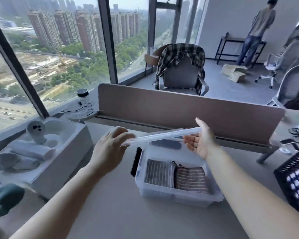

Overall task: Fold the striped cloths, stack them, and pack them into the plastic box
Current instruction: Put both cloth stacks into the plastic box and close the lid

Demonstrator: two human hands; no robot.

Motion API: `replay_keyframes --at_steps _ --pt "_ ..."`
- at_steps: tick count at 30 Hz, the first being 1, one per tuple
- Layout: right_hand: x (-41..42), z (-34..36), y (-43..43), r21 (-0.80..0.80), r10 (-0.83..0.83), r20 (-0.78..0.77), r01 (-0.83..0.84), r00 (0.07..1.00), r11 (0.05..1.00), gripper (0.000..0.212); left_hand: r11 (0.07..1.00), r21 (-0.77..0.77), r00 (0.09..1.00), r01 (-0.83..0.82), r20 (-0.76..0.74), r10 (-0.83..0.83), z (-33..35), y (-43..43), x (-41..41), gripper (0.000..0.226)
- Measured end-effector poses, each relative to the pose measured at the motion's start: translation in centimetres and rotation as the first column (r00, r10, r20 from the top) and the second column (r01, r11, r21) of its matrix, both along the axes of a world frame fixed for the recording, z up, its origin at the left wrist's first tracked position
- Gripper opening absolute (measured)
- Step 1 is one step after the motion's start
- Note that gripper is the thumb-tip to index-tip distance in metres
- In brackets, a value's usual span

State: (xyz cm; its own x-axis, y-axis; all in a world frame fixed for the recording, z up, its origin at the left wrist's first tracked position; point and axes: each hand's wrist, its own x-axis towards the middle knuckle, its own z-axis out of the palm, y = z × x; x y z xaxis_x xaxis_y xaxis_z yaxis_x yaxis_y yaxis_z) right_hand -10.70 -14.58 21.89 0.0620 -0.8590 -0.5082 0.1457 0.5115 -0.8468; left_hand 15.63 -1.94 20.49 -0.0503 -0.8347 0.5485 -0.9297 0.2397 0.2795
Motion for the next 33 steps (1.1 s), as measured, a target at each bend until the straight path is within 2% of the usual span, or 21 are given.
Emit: replay_keyframes --at_steps 3,5,7,9,12,15,17,19,22,24,28,32,33 --pt "-5.4 -1.0 1.3 0.004 -0.151 -0.022 0.151 0.988 0.989 0.037 0.994 -0.046 0.995 0.103 0.017 -0.103 -1.8 -1.2 -3.8 0.028" --pt "-8.5 -2.4 2.1 -0.023 -0.213 -0.024 0.212 0.977 0.977 0.030 0.984 -0.042 0.985 0.171 0.019 -0.171 -3.0 -1.9 -5.6 0.029" --pt "-10.6 -4.0 3.2 -0.025 -0.232 -0.108 0.230 0.967 0.973 0.023 0.965 -0.004 0.965 0.260 0.032 -0.260 -4.6 -2.5 -6.3 0.026" --pt "-12.1 -5.6 4.3 -0.021 -0.207 -0.279 0.209 0.938 0.978 0.012 0.942 0.077 0.945 0.325 -0.003 -0.326 -6.2 -2.7 -6.4 0.031" --pt "-12.7 -7.3 5.2 -0.028 -0.102 -0.549 0.104 0.829 0.994 0.018 0.911 0.237 0.940 0.338 -0.040 -0.338 -8.0 -2.2 -6.7 0.040" --pt "-12.5 -8.2 5.8 -0.036 -0.054 -0.684 0.040 0.728 0.999 0.028 0.873 0.349 0.936 0.342 -0.037 -0.351 -9.2 -1.7 -6.7 0.038" --pt "-12.4 -8.4 6.4 -0.029 -0.018 -0.742 -0.005 0.670 1.000 0.026 0.851 0.396 0.933 0.346 -0.046 -0.358 -9.7 -1.6 -6.6 0.035" --pt "-12.3 -8.5 6.8 -0.005 0.023 -0.785 -0.044 0.619 0.999 0.018 0.834 0.433 0.933 0.342 -0.050 -0.356 -10.2 -1.5 -6.6 0.033" --pt "-12.1 -8.8 6.9 0.020 0.055 -0.828 -0.069 0.558 0.997 0.036 0.830 0.456 0.941 0.321 -0.059 -0.332 -10.5 -1.5 -6.7 0.031" --pt "-12.3 -8.8 6.6 0.018 0.068 -0.838 -0.096 0.542 0.995 0.040 0.818 0.469 0.936 0.332 -0.059 -0.346 -10.5 -1.4 -6.7 0.031" --pt "-12.4 -8.9 6.1 0.054 0.128 -0.847 -0.155 0.517 0.986 0.025 0.813 0.471 0.930 0.343 -0.048 -0.365 -11.0 -0.7 -6.3 0.031" --pt "-12.2 -9.1 5.2 0.123 0.201 -0.870 -0.196 0.451 0.973 0.025 0.829 0.469 0.933 0.305 0.028 -0.359 -10.9 -0.4 -5.9 0.030" --pt "-12.2 -9.1 4.9 0.140 0.217 -0.876 -0.204 0.430 0.969 0.028 0.830 0.475 0.931 0.291 0.059 -0.360 -10.6 -0.5 -5.9 0.039"
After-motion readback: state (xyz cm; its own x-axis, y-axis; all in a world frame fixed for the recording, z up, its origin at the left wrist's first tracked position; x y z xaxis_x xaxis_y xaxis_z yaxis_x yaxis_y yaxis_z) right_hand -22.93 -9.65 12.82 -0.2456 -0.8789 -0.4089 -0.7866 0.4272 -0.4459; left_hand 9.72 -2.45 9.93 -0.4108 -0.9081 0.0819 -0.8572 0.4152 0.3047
